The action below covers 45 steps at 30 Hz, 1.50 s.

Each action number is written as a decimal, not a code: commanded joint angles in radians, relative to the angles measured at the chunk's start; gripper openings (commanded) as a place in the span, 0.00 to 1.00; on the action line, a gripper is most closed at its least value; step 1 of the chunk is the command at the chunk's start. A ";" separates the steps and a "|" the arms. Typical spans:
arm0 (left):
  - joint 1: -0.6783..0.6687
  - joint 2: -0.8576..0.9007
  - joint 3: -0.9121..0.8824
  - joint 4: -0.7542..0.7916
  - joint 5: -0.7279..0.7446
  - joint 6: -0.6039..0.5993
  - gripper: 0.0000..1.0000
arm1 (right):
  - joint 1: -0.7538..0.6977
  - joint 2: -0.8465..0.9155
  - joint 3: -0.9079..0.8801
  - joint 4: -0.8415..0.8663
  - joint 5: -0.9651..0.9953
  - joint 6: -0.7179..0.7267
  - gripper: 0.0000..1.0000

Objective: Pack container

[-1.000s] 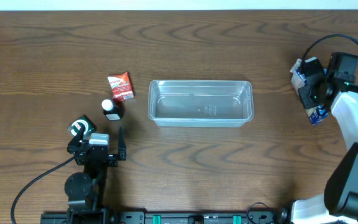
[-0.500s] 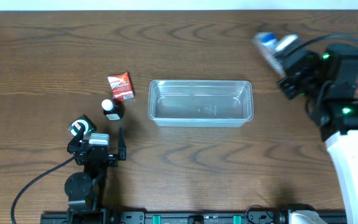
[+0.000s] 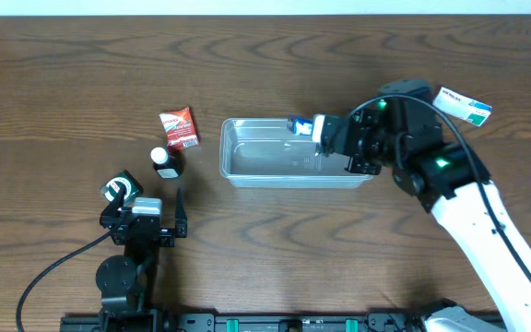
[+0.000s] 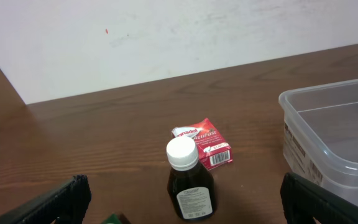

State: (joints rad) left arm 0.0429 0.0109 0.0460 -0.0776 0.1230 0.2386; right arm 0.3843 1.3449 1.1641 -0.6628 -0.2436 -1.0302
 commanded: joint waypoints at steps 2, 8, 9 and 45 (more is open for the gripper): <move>-0.003 -0.007 -0.026 -0.014 -0.001 -0.005 0.98 | 0.026 0.048 0.013 -0.023 0.009 -0.026 0.01; -0.003 -0.007 -0.026 -0.014 -0.001 -0.005 0.98 | 0.029 0.117 0.013 -0.020 -0.045 -0.026 0.01; -0.003 -0.007 -0.026 -0.014 -0.001 -0.005 0.98 | 0.029 0.125 0.013 -0.016 -0.047 -0.026 0.01; -0.003 -0.007 -0.026 -0.014 -0.001 -0.005 0.98 | -0.007 0.376 0.013 0.110 -0.040 -0.076 0.01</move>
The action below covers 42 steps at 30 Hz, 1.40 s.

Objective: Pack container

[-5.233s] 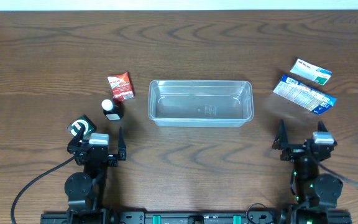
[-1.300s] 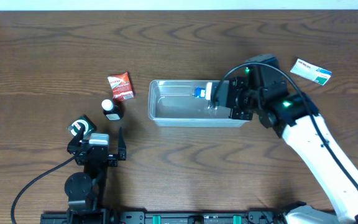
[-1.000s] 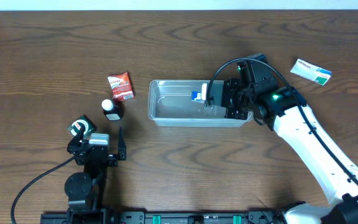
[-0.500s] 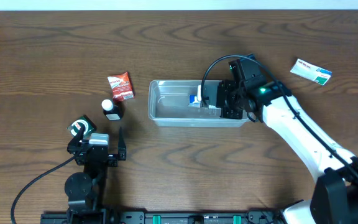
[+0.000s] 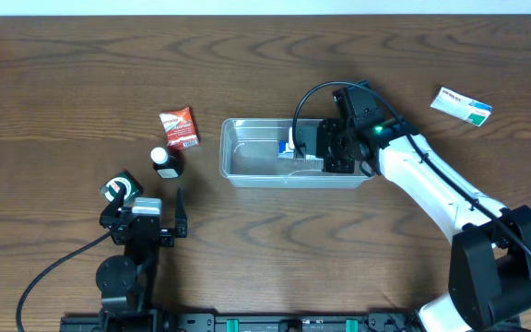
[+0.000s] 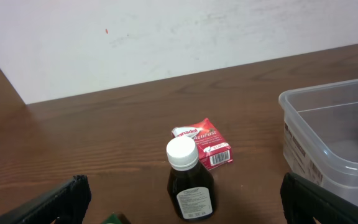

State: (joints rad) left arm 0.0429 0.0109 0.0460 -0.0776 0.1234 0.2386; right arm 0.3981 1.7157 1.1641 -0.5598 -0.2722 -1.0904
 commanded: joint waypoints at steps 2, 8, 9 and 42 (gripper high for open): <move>-0.003 -0.007 -0.026 -0.014 -0.001 -0.005 0.98 | -0.028 0.005 0.013 0.010 -0.011 -0.019 0.01; -0.003 -0.007 -0.026 -0.014 -0.001 -0.005 0.98 | -0.048 0.005 0.013 0.009 -0.012 -0.019 0.01; -0.003 -0.007 -0.026 -0.014 -0.001 -0.005 0.98 | -0.048 0.005 0.013 0.010 -0.012 -0.019 0.01; -0.003 -0.007 -0.026 -0.014 -0.001 -0.005 0.98 | -0.043 -0.198 0.013 -0.005 -0.010 0.083 0.84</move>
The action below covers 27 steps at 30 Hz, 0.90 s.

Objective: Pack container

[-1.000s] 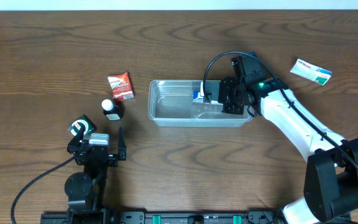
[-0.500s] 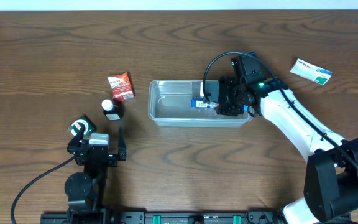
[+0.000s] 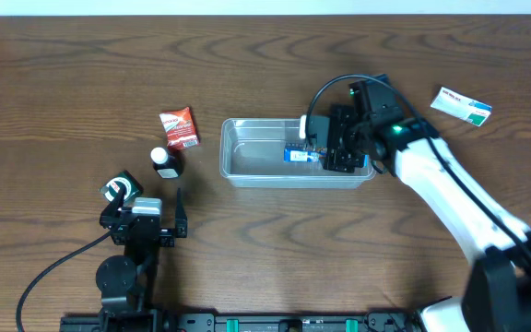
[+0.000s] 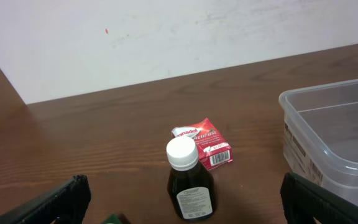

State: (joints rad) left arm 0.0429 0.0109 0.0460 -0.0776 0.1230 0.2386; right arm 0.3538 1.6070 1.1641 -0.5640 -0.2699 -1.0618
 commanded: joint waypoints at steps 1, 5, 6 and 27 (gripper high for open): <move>-0.003 -0.007 -0.026 -0.014 -0.001 -0.005 0.98 | 0.001 -0.118 0.013 0.000 -0.019 0.069 0.85; -0.003 -0.007 -0.026 -0.014 -0.001 -0.005 0.98 | 0.001 -0.209 0.013 0.000 -0.056 0.126 0.86; -0.003 -0.007 -0.026 -0.014 -0.001 -0.005 0.98 | 0.001 -0.223 0.013 0.000 -0.070 0.137 0.86; -0.003 -0.007 -0.026 -0.014 -0.001 -0.005 0.98 | -0.134 -0.222 0.013 0.085 -0.118 0.489 0.99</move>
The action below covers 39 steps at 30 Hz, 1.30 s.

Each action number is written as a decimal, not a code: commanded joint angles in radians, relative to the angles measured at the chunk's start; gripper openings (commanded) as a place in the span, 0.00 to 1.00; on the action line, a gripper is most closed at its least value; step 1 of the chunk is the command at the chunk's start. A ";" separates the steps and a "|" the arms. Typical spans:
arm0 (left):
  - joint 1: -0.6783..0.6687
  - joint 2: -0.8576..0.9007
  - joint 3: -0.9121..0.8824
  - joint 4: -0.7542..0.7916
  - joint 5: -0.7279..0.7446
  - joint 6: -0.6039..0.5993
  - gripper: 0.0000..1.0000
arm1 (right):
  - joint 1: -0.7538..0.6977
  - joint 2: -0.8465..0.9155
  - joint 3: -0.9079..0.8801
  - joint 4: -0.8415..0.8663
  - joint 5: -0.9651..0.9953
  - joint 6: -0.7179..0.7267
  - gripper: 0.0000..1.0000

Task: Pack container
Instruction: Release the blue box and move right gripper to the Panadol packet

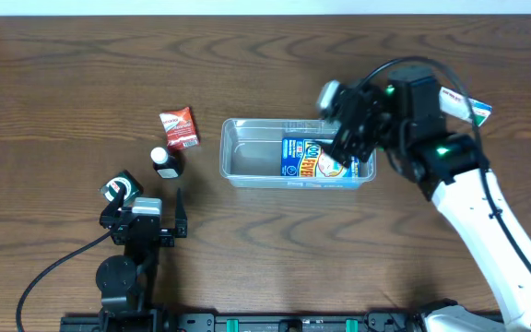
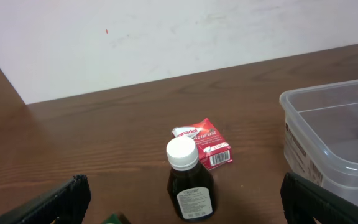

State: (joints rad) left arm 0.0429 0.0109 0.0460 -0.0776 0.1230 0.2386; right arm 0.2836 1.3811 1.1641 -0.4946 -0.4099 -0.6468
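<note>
A clear plastic container [image 1: 247,173] stands mid-table; its left wall also shows at the right of the left wrist view [image 2: 303,143]. A blue medicine box [image 1: 313,159] lies flat, face up, in the container's right half. My right gripper [image 1: 350,138] hovers over the container's right end, above the box, open and holding nothing. My left gripper [image 1: 150,212] rests open at the near left. A dark bottle with a white cap [image 2: 190,180] stands in front of its spread fingers [image 2: 67,196].
A red sachet [image 1: 179,128] lies left of the container, just behind the bottle [image 1: 164,162]. A green-and-black item [image 1: 118,189] sits beside my left gripper. A white-and-teal box [image 1: 473,109] lies at the far right, partly behind my right arm.
The blue box was held on edge inside the container; now it lies flat, face up. My right gripper has let it go and stands higher, over the right end.
My right gripper first held the blue box over the container's far rim. It then held the box down inside the container, first mid-right and then further right. Now the box lies flat there, released. The left arm has stayed still throughout.
</note>
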 commanded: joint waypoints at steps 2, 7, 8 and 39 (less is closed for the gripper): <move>-0.003 -0.007 -0.026 -0.014 -0.001 -0.005 0.98 | -0.122 0.007 0.013 0.043 0.072 0.068 0.99; -0.003 -0.007 -0.026 -0.014 -0.001 -0.005 0.98 | -0.261 0.048 0.014 0.166 0.230 0.062 0.99; -0.003 -0.007 -0.026 -0.014 -0.001 -0.005 0.98 | -0.293 0.065 0.014 0.188 0.243 0.063 0.99; -0.003 -0.007 -0.026 -0.014 -0.001 -0.005 0.98 | -0.614 0.605 0.014 0.615 0.305 -0.084 0.99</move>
State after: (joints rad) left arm 0.0429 0.0109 0.0460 -0.0776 0.1230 0.2386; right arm -0.3183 1.9587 1.1660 0.1097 -0.1028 -0.7170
